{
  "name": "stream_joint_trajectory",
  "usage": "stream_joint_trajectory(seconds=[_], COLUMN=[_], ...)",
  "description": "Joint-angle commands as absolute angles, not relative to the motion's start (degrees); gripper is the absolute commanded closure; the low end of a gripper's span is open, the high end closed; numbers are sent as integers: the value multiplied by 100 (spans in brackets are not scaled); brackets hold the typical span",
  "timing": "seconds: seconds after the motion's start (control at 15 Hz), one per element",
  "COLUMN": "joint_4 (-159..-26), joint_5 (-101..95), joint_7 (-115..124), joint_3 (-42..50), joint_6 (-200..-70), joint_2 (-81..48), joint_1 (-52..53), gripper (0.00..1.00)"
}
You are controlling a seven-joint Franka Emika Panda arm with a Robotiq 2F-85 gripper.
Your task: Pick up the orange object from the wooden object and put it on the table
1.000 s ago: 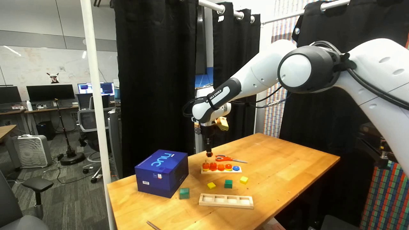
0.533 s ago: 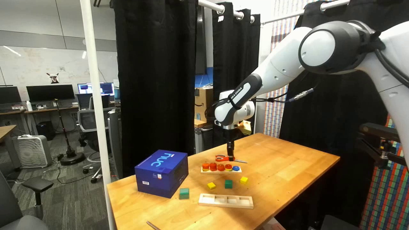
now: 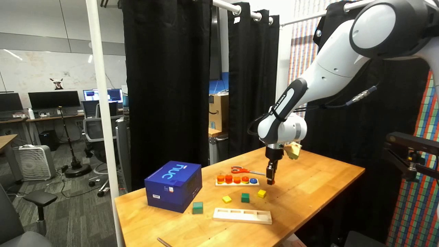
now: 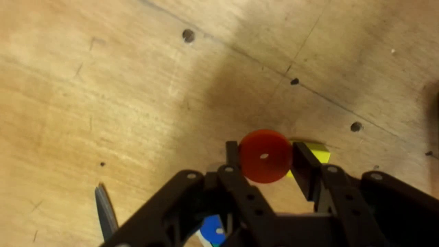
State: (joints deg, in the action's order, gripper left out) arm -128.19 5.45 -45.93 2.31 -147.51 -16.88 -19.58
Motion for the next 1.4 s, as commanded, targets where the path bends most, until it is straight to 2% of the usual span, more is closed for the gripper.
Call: stream_joint_trajectory(seconds=[0.0,0.73,0.8,0.87,0.93,1.2,1.33], joint_4=[-13546,-13692,-13689,-13694,-13699,-13739,-13799], joint_5=[969,1241,1248,1268,1291,1371,1365], joint_7=[-4570,-4409,-4373,-4371,-4397,-4378,-4346], joint_3=[288,329,338,336,328,333,354], joint_6=[-15126,-15144,-15103,-15076,-15049,-15060,-15039], joint_2=[-1248,-1422,-1426,-1422,-1422,-1422,-1348], joint_1=[-2006,-1996,-1997,-2006,-2019,-2016,-2005], gripper=[83,83,80,33,32,3,0])
